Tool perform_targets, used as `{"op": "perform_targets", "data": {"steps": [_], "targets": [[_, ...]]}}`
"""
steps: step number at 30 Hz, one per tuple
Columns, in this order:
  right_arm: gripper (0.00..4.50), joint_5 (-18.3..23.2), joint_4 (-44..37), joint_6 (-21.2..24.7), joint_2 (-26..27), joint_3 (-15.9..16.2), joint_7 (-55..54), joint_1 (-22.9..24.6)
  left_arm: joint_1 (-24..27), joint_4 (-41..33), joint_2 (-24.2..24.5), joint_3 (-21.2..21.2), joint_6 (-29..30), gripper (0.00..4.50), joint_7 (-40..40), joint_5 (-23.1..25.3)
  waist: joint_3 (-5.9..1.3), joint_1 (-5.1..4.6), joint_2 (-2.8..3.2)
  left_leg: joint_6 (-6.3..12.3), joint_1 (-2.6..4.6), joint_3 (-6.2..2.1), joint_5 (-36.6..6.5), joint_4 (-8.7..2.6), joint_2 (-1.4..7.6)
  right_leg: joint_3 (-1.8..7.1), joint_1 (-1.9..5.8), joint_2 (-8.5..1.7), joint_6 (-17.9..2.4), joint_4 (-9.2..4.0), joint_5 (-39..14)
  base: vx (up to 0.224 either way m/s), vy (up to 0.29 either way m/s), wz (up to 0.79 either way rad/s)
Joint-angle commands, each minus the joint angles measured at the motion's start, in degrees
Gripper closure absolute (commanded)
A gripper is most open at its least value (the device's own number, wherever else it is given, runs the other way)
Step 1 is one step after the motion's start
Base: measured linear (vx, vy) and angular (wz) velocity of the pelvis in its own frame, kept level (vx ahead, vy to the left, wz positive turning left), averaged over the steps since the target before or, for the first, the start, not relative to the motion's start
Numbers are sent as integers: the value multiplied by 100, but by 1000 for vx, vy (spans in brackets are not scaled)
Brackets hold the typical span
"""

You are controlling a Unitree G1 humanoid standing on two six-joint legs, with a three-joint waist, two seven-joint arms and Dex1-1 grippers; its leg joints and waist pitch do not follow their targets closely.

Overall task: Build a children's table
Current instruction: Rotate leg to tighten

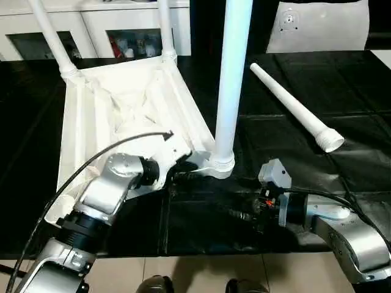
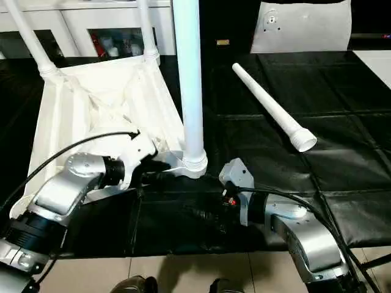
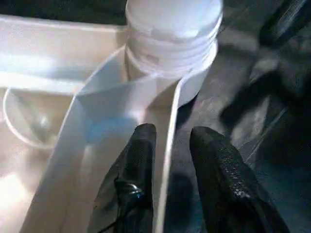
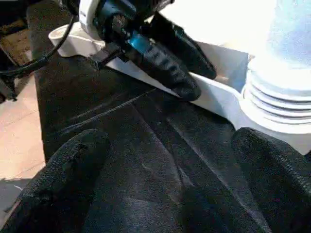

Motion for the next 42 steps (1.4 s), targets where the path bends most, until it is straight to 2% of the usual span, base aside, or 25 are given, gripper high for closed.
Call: {"op": "perform_targets", "data": {"steps": [1,3,5,8,11,13,16,18,20,21,23,25,26,27,29,31,33,36,38,39,40,42], "targets": [[0,-17,-16,-44,-11,-27,-42,-30,30,67,45,-33,45,317,114,124,-342,-2,-33,452,79,-138,-997,-378,310,303,292,-481,-1043,-483,-1317,0,0,0],[0,-4,-10,-48,-17,-39,-54,-50,5,121,3,47,36,352,146,59,-345,0,-30,444,85,-137,-1003,-377,311,303,286,-481,-1075,-486,-1270,0,0,0],[0,-4,-9,-55,-20,-39,-60,-51,4,118,16,39,29,352,142,42,-345,2,-28,444,79,-139,-984,-378,312,302,291,-481,-1101,-475,-1215,0,0,0],[0,-1,-9,-64,-39,-46,-66,-51,14,94,69,5,-28,388,101,-4,-350,5,-31,456,76,-138,-974,-373,310,305,298,-488,-1120,-469,-1167,0,0,0],[0,2,-6,-57,-68,-45,-58,-55,36,69,106,12,-72,394,81,18,-344,6,-27,468,78,-134,-973,-373,310,305,291,-484,-1125,-476,-1163,0,0,0],[0,0,-4,-56,-79,-41,-59,-60,43,62,131,4,-121,423,40,21,-346,1,-20,454,76,-144,-994,-380,318,301,297,-485,-1132,-464,-1149,0,0,0],[0,-64,5,-143,-112,-23,-75,-77,63,50,207,-59,-208,430,-58,54,-355,-6,-29,472,65,-143,-936,-374,310,305,307,-492,-1129,-457,-1080,0,0,0],[0,-186,49,-362,-180,-41,-97,-140,109,18,332,-157,-461,446,-270,70,-366,-30,-33,488,60,-145,-846,-366,313,300,316,-486,-1185,-430,-838,0,0,0],[0,-154,72,-367,-200,-90,-81,-188,123,8,382,-191,-625,446,-374,63,-367,-44,-32,516,55,-145,-828,-363,304,297,327,-488,-1203,-423,-799,0,0,0],[0,-92,110,-334,-230,-154,-59,-259,163,-14,475,-275,-1068,446,-631,39,-367,-71,-25,559,52,-142,-825,-361,301,299,328,-490,-1223,-428,-783,0,0,0],[0,-33,143,-315,-268,-183,26,-328,187,-30,549,-343,-1312,446,-847,13,-371,-73,-34,578,68,-138,-837,-353,303,298,322,-490,-1238,-436,-796,0,0,0],[0,37,215,-317,-337,-198,191,-447,226,-28,689,-486,-1808,446,-1306,-43,-373,-56,-13,588,75,-141,-800,-353,316,298,318,-486,-1264,-415,-737,0,0,0],[0,27,296,-374,-440,-113,408,-543,240,23,713,-516,-2008,446,-1578,-150,-393,-44,-58,606,93,-127,-762,-347,328,307,319,-489,-1275,-398,-686,0,0,0],[0,-7,343,-415,-486,-61,490,-583,229,63,718,-528,-2091,446,-1679,-184,-384,-19,-30,619,95,-119,-753,-345,326,304,307,-486,-1296,-399,-702,0,0,0],[0,-103,439,-526,-587,63,665,-664,179,167,758,-597,-2314,446,-1906,-204,-393,50,-42,591,138,-99,-779,-339,347,316,277,-488,-1314,-403,-768,0,0,0],[0,-134,472,-566,-624,110,730,-693,153,217,785,-639,-2409,446,-1989,-197,-380,138,-30,522,144,-99,-827,-351,364,324,268,-496,-1287,-394,-869,0,0,0],[0,-275,670,-758,-711,320,991,-847,23,444,840,-741,-2689,446,-2326,-194,-396,185,-46,467,137,-95,-855,-344,349,323,276,-508,-1282,-381,-904,0,0,0],[0,-261,784,-809,-682,365,1109,-927,-57,563,846,-769,-2819,446,-2442,-154,-396,191,-57,434,121,-106,-898,-347,353,327,296,-522,-1267,-372,-935,0,0,0],[29,-244,843,-829,-671,383,1170,-970,-104,646,840,-773,-2904,450,-2477,-119,-399,188,-61,432,115,-109,-912,-341,346,325,298,-526,-1268,-372,-989,0,0,0],[29,-221,892,-825,-661,407,1230,-1009,-160,736,836,-779,-2964,450,-2493,-70,-399,189,-65,445,111,-101,-896,-330,334,324,296,-520,-1258,-378,-1013,0,0,0],[39,-221,918,-843,-658,429,1254,-1027,-189,802,832,-775,-3023,450,-2498,-43,-404,197,-47,440,100,-107,-867,-326,334,327,308,-527,-1244,-373,-1023,0,0,0],[63,-202,958,-842,-651,479,1322,-1056,-230,904,819,-769,-3098,450,-2509,-20,-407,192,-50,424,113,-103,-885,-324,337,323,294,-513,-1234,-381,-1059,0,0,0]]}}
